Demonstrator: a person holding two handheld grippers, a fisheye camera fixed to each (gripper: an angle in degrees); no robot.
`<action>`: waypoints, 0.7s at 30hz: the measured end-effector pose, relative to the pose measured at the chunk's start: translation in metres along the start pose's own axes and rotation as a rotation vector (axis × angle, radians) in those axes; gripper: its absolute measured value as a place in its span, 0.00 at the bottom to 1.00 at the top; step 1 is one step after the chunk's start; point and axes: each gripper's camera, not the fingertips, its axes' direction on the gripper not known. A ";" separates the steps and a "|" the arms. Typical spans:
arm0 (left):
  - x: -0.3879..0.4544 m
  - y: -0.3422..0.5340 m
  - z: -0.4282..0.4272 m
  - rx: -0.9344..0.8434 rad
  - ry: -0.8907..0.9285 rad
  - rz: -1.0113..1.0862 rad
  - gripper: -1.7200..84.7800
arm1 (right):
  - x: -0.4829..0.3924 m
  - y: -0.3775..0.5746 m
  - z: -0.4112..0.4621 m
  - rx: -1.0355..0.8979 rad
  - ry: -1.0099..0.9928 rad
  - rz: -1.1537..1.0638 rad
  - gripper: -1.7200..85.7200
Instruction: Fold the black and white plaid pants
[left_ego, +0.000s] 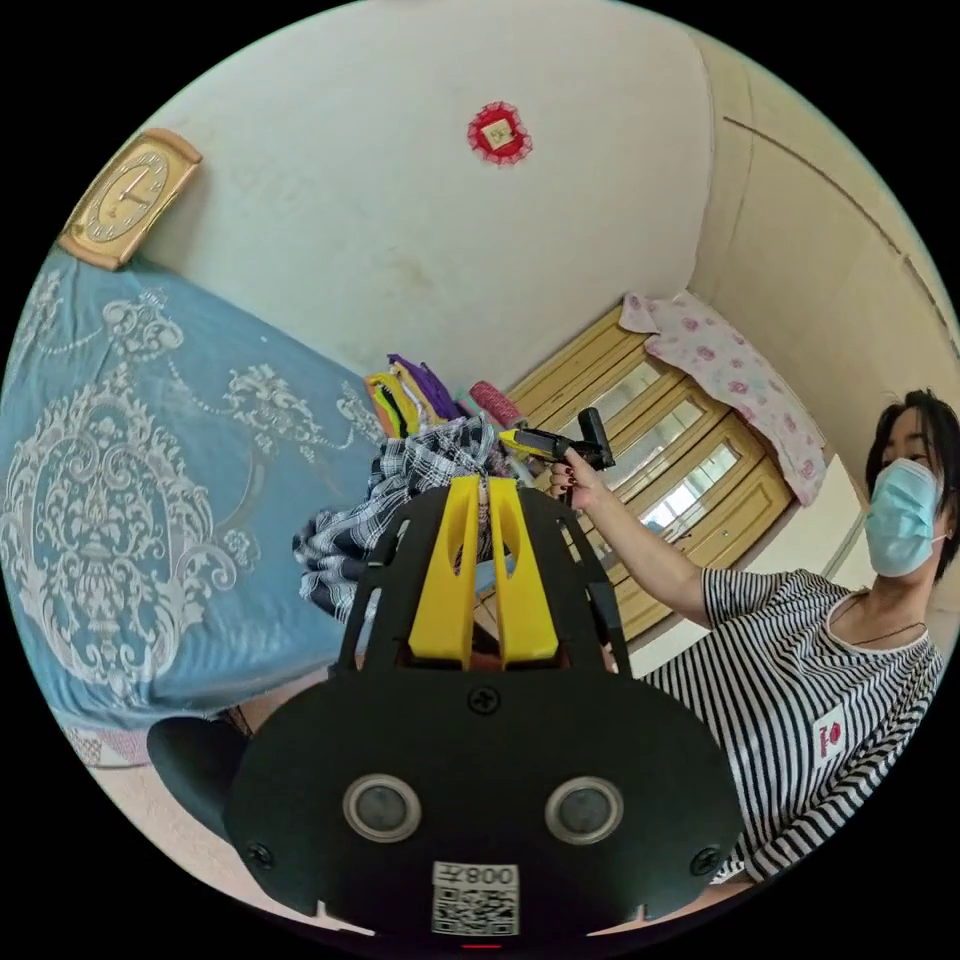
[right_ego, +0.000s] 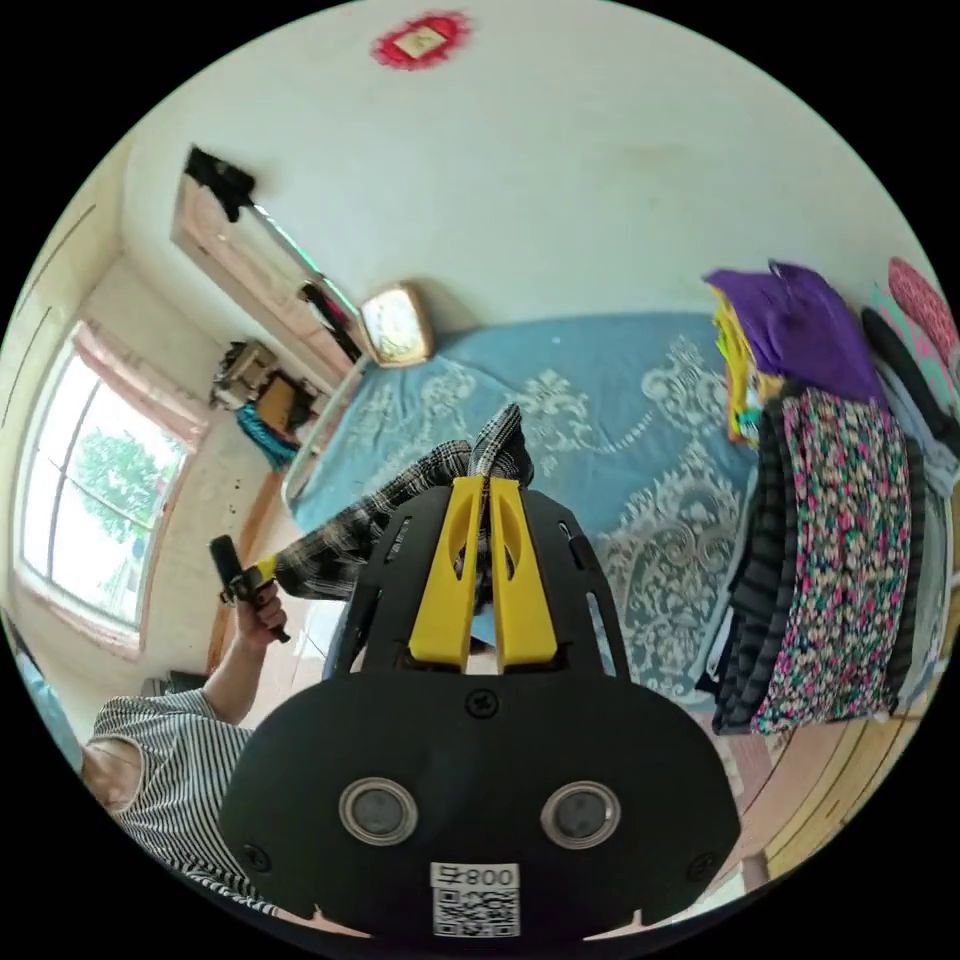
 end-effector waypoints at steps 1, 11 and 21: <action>-0.015 0.010 0.008 -0.045 -0.042 -0.055 0.04 | 0.020 0.007 0.029 -0.051 0.056 0.089 0.03; -0.084 0.066 0.041 -0.181 -0.101 -0.225 0.04 | -0.023 0.027 0.175 -0.262 0.020 0.103 0.07; -0.119 0.084 0.061 -0.221 -0.100 -0.271 0.04 | -0.227 -0.084 0.271 -0.333 0.078 -0.334 0.11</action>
